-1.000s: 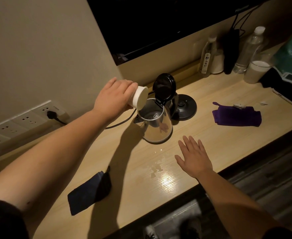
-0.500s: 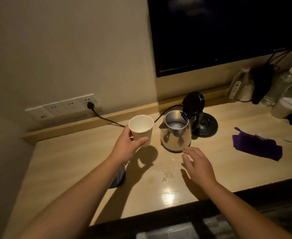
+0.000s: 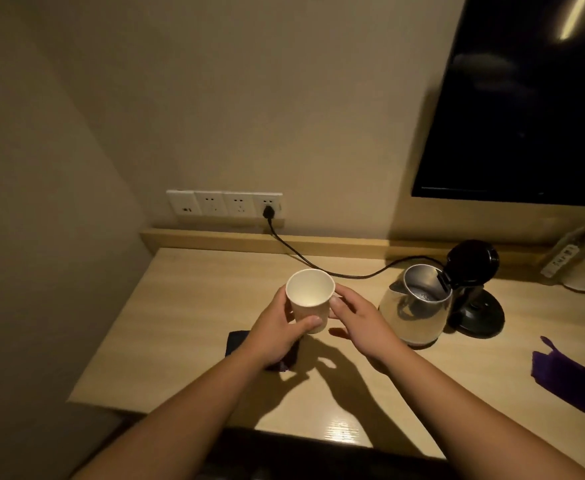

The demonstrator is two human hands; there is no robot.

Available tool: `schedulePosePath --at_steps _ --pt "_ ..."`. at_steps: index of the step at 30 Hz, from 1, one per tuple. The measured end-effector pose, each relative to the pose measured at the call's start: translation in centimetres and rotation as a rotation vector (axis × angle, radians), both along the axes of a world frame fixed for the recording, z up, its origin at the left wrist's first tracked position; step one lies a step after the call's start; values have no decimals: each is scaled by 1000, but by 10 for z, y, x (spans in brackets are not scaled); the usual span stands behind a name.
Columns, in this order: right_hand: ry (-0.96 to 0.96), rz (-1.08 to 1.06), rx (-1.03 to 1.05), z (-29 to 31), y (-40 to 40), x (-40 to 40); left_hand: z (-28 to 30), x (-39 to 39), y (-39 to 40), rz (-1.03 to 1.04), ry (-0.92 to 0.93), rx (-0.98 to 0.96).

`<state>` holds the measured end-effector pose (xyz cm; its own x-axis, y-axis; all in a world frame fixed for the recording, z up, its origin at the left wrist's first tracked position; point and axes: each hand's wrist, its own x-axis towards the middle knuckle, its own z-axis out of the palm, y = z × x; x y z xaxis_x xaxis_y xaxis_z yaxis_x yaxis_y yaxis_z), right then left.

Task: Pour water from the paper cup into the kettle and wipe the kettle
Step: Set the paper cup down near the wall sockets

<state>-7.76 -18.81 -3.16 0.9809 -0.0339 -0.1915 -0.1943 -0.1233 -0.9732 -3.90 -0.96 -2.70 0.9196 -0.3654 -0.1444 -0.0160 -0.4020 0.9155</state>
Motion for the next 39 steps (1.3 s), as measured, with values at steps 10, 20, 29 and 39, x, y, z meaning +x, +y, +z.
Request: schedulePosePath --at_steps 10,20,29,39 --pt "62 -13 23 -28 49 75 -26 93 56 -89 -3 107" --pt "133 -91 -117 -77 67 171 -86 195 59 -72 78 41" --pt "178 -141 -72 -121 52 231 -133 263 41 -137 39 133" --pt "197 -141 -18 -131 51 240 -153 273 42 -140 6 180"
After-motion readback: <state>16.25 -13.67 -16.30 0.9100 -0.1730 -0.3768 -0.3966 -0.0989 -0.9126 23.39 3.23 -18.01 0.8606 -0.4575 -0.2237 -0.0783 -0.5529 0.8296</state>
